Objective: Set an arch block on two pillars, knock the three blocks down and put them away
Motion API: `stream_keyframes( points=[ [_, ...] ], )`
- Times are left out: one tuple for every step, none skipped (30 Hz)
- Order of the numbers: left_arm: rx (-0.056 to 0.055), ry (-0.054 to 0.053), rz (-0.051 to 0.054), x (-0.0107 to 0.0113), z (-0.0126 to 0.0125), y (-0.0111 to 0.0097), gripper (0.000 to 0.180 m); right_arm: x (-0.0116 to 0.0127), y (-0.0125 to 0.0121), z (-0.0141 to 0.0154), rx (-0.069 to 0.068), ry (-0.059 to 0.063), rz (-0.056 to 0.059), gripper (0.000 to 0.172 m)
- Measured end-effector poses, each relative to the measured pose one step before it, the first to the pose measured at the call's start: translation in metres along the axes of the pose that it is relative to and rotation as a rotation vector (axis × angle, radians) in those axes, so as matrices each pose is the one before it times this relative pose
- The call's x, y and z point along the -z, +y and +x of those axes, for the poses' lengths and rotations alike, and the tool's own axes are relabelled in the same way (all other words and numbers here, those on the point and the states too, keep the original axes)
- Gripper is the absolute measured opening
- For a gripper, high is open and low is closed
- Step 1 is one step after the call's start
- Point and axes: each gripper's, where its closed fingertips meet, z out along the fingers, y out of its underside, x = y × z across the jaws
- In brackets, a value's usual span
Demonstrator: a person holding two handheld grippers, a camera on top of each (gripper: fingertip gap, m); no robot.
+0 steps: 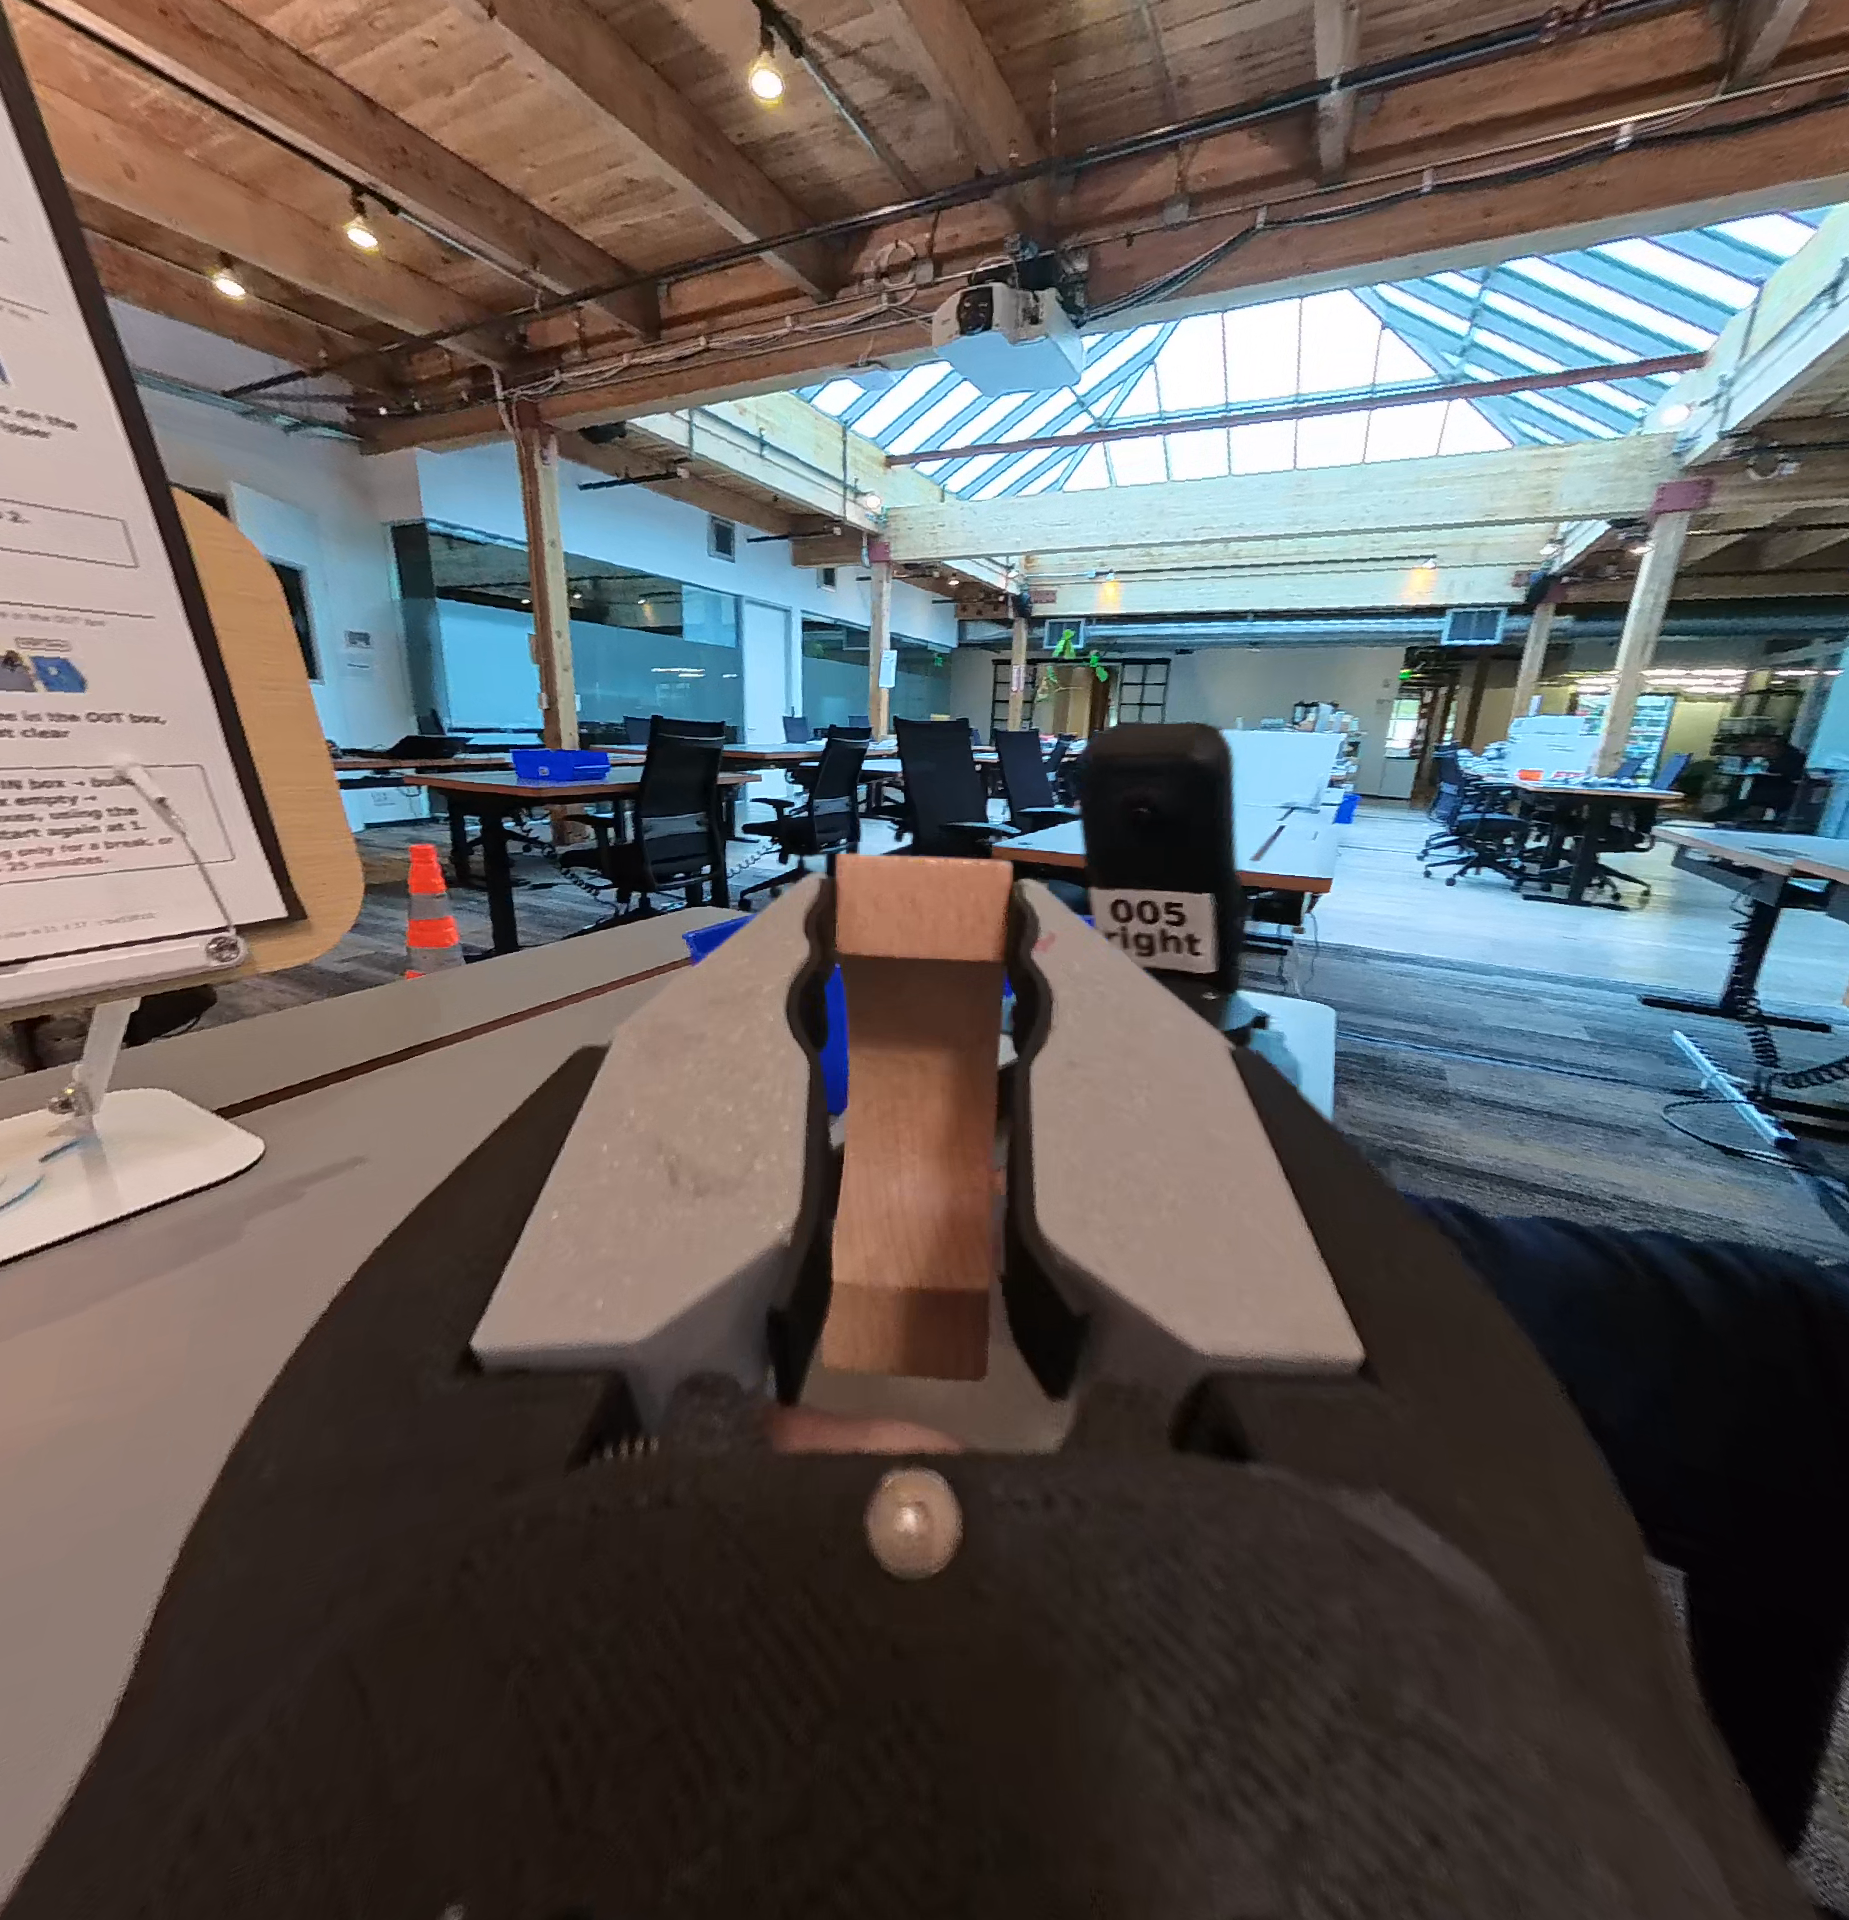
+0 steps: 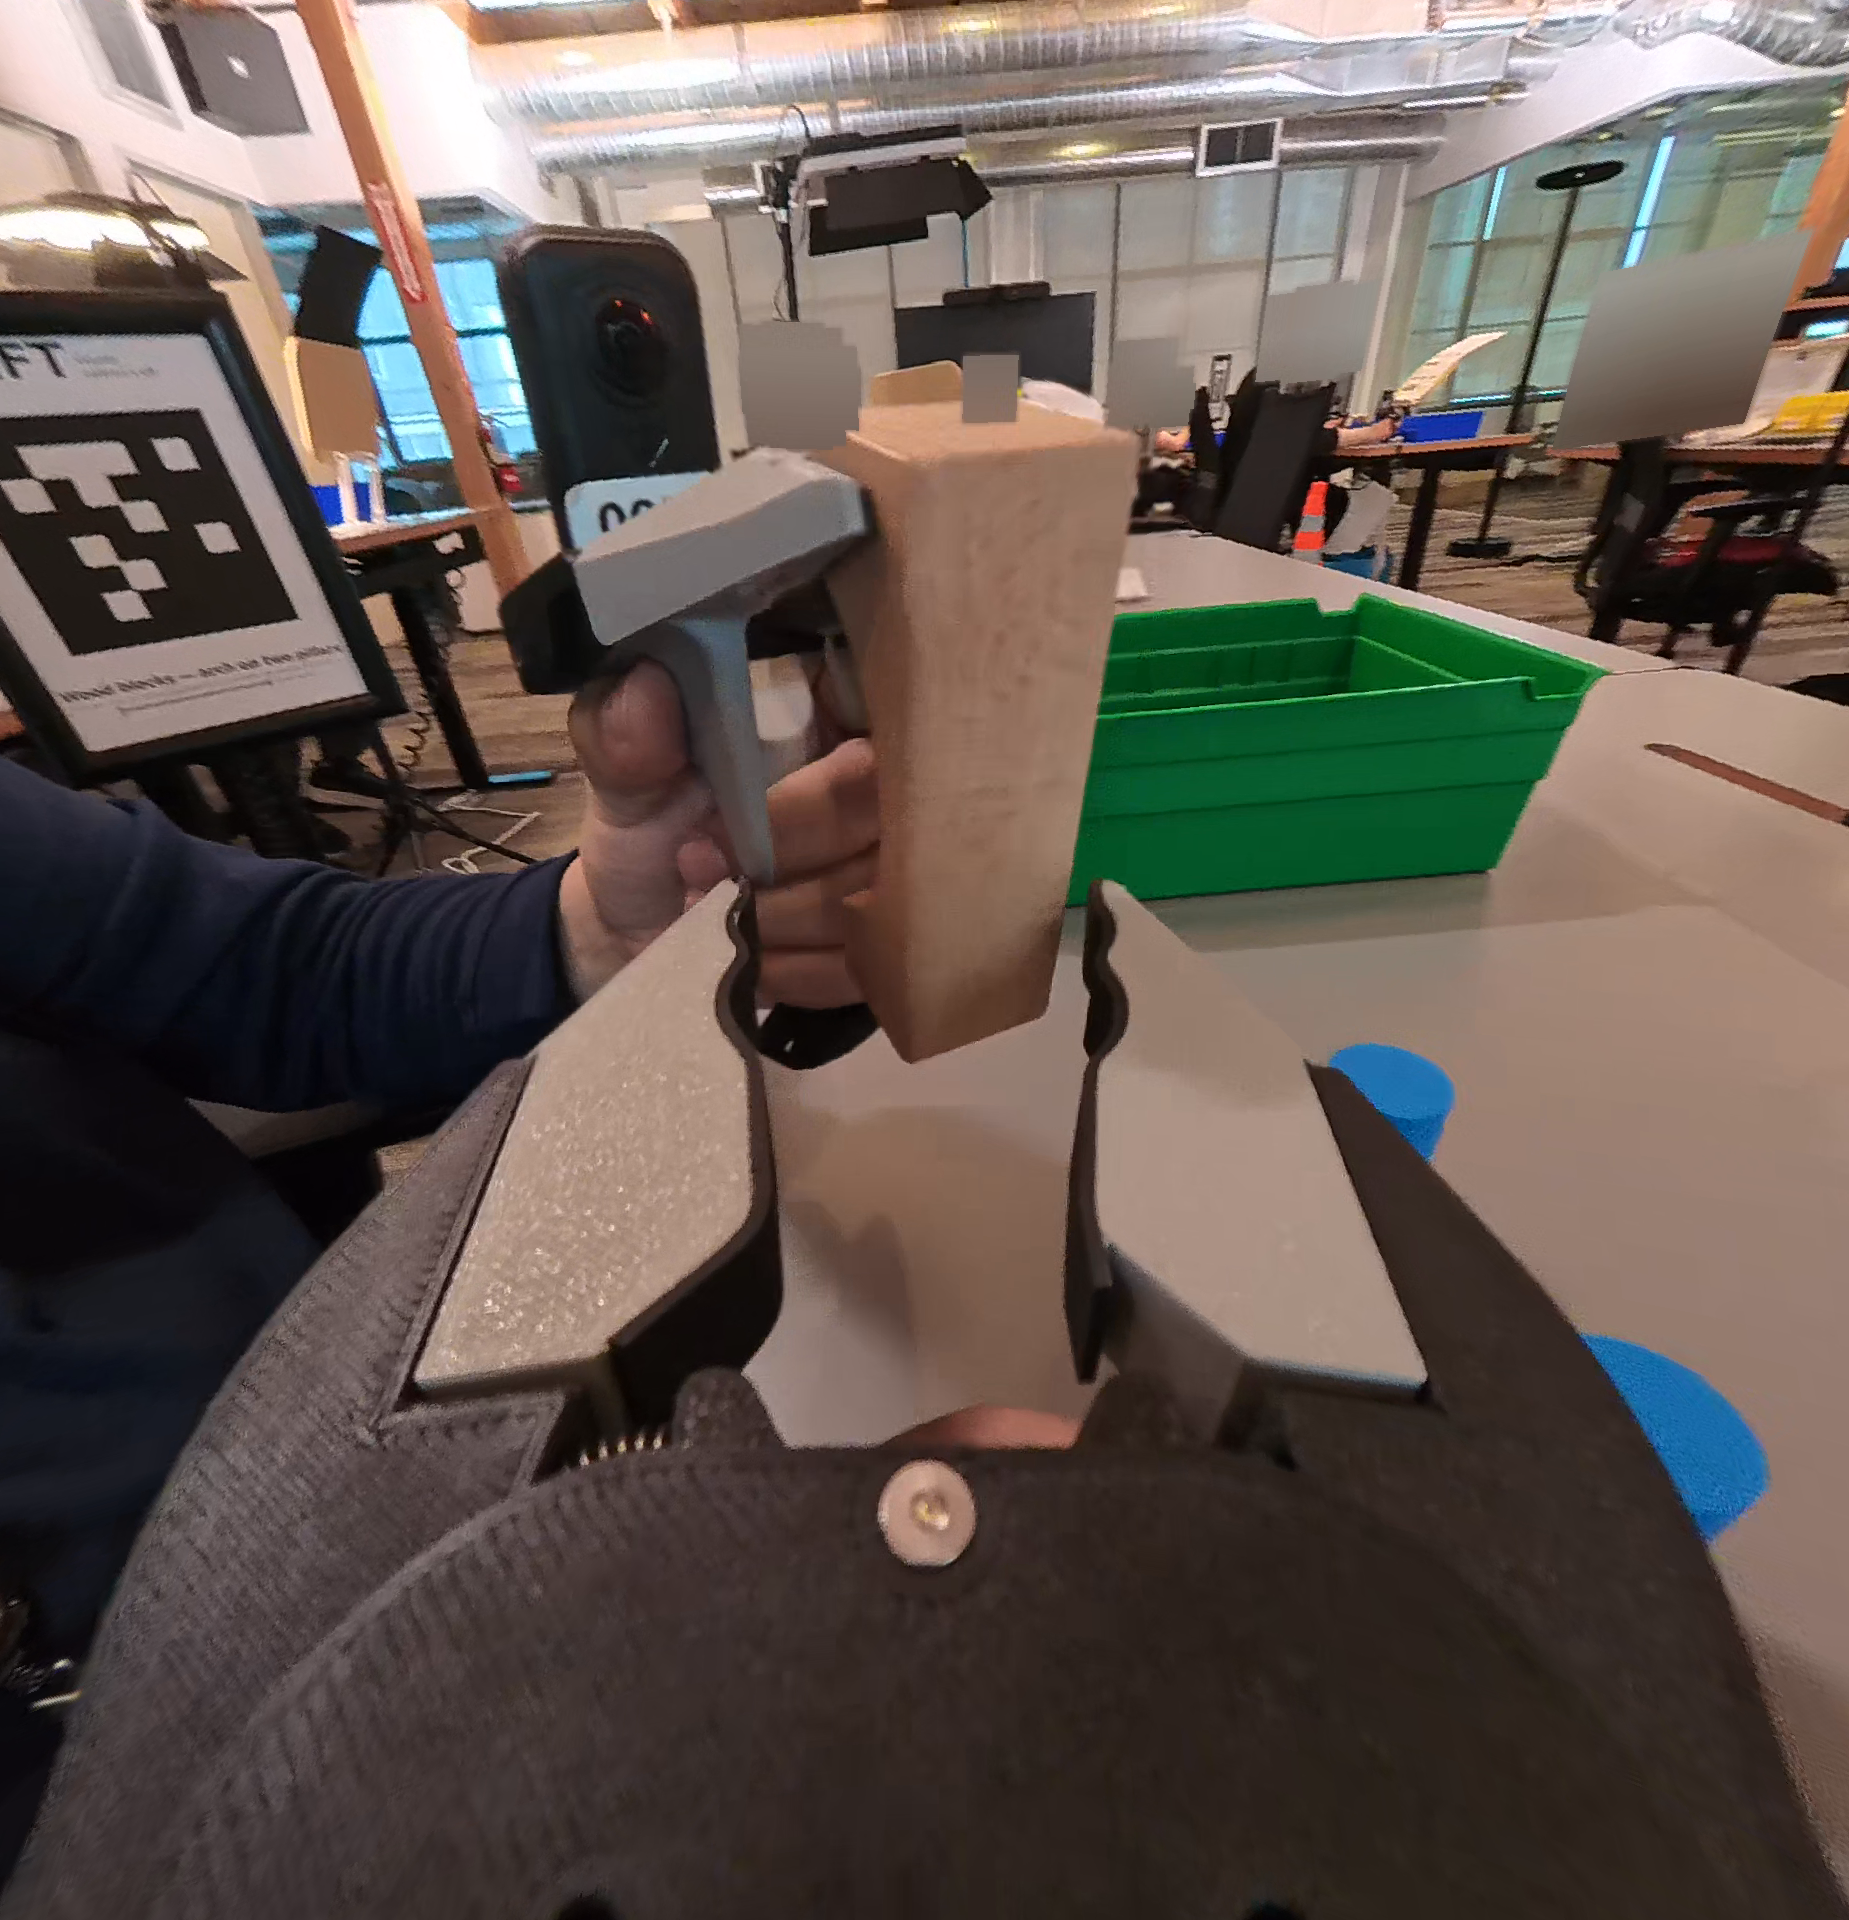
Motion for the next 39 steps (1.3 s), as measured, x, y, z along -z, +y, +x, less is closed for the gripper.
stream_keyframes(
  points=[
    [0.0070,0.0203,0.0103,0.00055,0.00288,-0.00198,0.030,0.00053,-0.00096,-0.00214,-0.0086,-0.0186,0.0083,0.059],
    [0.0117,0.0198,0.0134,0.00075,0.00248,-0.00238,0.030,0.00102,-0.00167,-0.00194,-0.0100,-0.0176,0.0129,0.059],
    [0.0160,0.0171,0.0167,0.00094,0.00187,-0.00274,0.030,0.00104,-0.00229,-0.00189,-0.0131,-0.0176,0.0154,0.058],
    [0.0183,0.0141,0.0172,0.00100,0.00121,-0.00281,0.031,0.00106,-0.00267,-0.00240,-0.0136,-0.0193,0.0171,0.054],
    [0.0183,0.0110,0.0138,0.00078,0.00045,-0.00213,0.031,0.00088,-0.00352,-0.00231,-0.0130,-0.0171,0.0215,0.050],
    [0.0162,0.0086,0.0082,0.00060,0.00020,-0.00105,0.031,0.00076,-0.00411,-0.00181,-0.0120,-0.0122,0.0246,0.048],
    [0.0126,0.0067,0.0032,0.00021,0.00003,-0.00003,0.031,0.00054,-0.00366,-0.00150,-0.0113,-0.0101,0.0220,0.046],
    [0.0084,0.0046,-0.0003,-0.00009,0.00003,0.00083,0.031,0.00027,-0.00253,-0.00057,-0.0124,-0.0066,0.0160,0.046],
    [0.0042,0.0027,-0.0022,-0.00030,0.00009,0.00119,0.030,0.00017,-0.00126,-0.00012,-0.0104,-0.0045,0.0095,0.047],
    [0.0011,0.0033,-0.0047,-0.00070,0.00053,0.00163,0.030,-0.00008,-0.00039,0.00012,-0.0071,-0.0025,0.0049,0.047],
    [0.0010,0.0069,-0.0065,-0.00070,0.00126,0.00195,0.031,-0.00019,0.00002,-0.00045,-0.0034,-0.0048,0.0022,0.048],
    [0.0047,0.0078,-0.0004,-0.00039,0.00122,0.00074,0.031,0.00018,-0.00018,-0.00190,-0.0010,-0.0133,0.0023,0.046],
    [0.0094,0.0074,0.0057,0.00000,0.00076,-0.00064,0.031,0.00032,-0.00104,-0.00092,0.0023,-0.0039,0.0064,0.045],
    [0.0137,0.0120,0.0041,0.00010,0.00120,-0.00070,0.031,0.00086,-0.00190,0.00106,0.0076,0.0111,0.0091,0.037],
    [0.0136,0.0115,0.0013,-0.00002,0.00110,-0.00030,0.031,0.00107,-0.00051,0.00173,0.0177,0.0144,-0.0012,0.032],
    [0.0047,0.0040,-0.0020,-0.00008,0.00033,0.00030,0.030,0.00039,0.00032,-0.00035,0.0064,0.0016,-0.0076,0.032],
    [-0.0023,0.0028,-0.0035,-0.00015,0.00032,0.00056,0.031,0.00022,0.00100,-0.00048,0.0006,-0.0029,-0.0121,0.032],
    [-0.0026,0.0026,-0.0042,0.00001,0.00035,0.00062,0.031,0.00037,0.00088,-0.00020,0.0027,0.0001,-0.0112,0.032],
    [-0.0001,0.0026,-0.0038,0.00004,0.00011,0.00038,0.031,0.00052,0.00028,0.00028,0.0056,0.0044,-0.0078,0.032],
    [0.0017,0.0034,-0.0043,0.00024,0.00000,0.00023,0.031,0.00040,0.00018,0.00025,0.0051,0.0055,-0.0096,0.031],
    [0.0039,0.0041,-0.0052,0.00032,0.00006,0.00021,0.031,0.00040,0.00039,0.00041,0.0056,0.0068,-0.0144,0.032],
    [0.0091,0.0054,-0.0072,0.00031,0.00003,0.00036,0.031,0.00054,0.00043,0.00034,0.0058,0.0074,-0.0182,0.032],
    [0.0122,0.0054,-0.0119,0.00048,-0.00021,0.00078,0.031,0.00087,0.00052,0.00051,0.0069,0.0097,-0.0210,0.031],
    [0.0077,0.0025,-0.0176,0.00055,-0.00073,0.00140,0.031,0.00100,0.00094,0.00121,0.0076,0.0146,-0.0262,0.031],
    [-0.0016,-0.0014,-0.0198,0.00067,-0.00110,0.00172,0.031,0.00123,0.00144,0.00151,0.0083,0.0170,-0.0292,0.031],
    [-0.0087,-0.0046,-0.0180,0.00075,-0.00138,0.00138,0.031,0.00133,0.00177,0.00183,0.0075,0.0181,-0.0306,0.032],
    [-0.0102,-0.0057,-0.0181,0.00070,-0.00123,0.00157,0.032,0.00134,0.00207,0.00166,0.0088,0.0168,-0.0307,0.032],
    [-0.0091,-0.0045,-0.0227,0.00066,-0.00092,0.00224,0.032,0.00132,0.00225,0.00152,0.0076,0.0148,-0.0310,0.031],
    [-0.0097,-0.0017,-0.0287,0.00042,-0.00064,0.00322,0.032,0.00127,0.00251,0.00097,0.0055,0.0112,-0.0311,0.031],
    [-0.0126,0.0018,-0.0318,0.00035,-0.00011,0.00380,0.033,0.00116,0.00274,0.00081,0.0055,0.0101,-0.0317,0.031],
    [-0.0156,0.0037,-0.0327,0.00052,0.00009,0.00406,0.034,0.00106,0.00306,0.00131,0.0076,0.0141,-0.0322,0.031],
    [-0.0164,0.0036,-0.0339,0.00040,0.00003,0.00461,0.038,0.00092,0.00333,0.00202,0.0071,0.0180,-0.0319,0.031],
    [-0.0160,0.0041,-0.0337,0.00028,0.00021,0.00502,0.043,0.00062,0.00370,0.00195,0.0048,0.0152,-0.0312,0.031],
    [-0.0155,0.0031,-0.0314,0.00013,-0.00002,0.00511,0.047,0.00035,0.00383,0.00162,0.0051,0.0111,-0.0282,0.031],
    [-0.0151,-0.0010,-0.0288,-0.00012,-0.00035,0.00508,0.050,-0.00010,0.00356,0.00158,0.0042,0.0096,-0.0221,0.031],
    [-0.0161,-0.0059,-0.0284,-0.00028,-0.00116,0.00505,0.052,-0.00054,0.00370,0.00177,0.0013,0.0097,-0.0204,0.031],
    [-0.0185,-0.0094,-0.0298,-0.00045,-0.00154,0.00537,0.055,-0.00082,0.00389,0.00208,0.0005,0.0100,-0.0213,0.031],
    [-0.0195,-0.0091,-0.0306,-0.00069,-0.00136,0.00557,0.056,-0.00094,0.00371,0.00132,0.0020,0.0062,-0.0204,0.031],
    [-0.0185,-0.0035,-0.0288,-0.00071,-0.00019,0.00521,0.057,-0.00085,0.00360,0.00013,0.0034,0.0001,-0.0213,0.031]
  ],
)
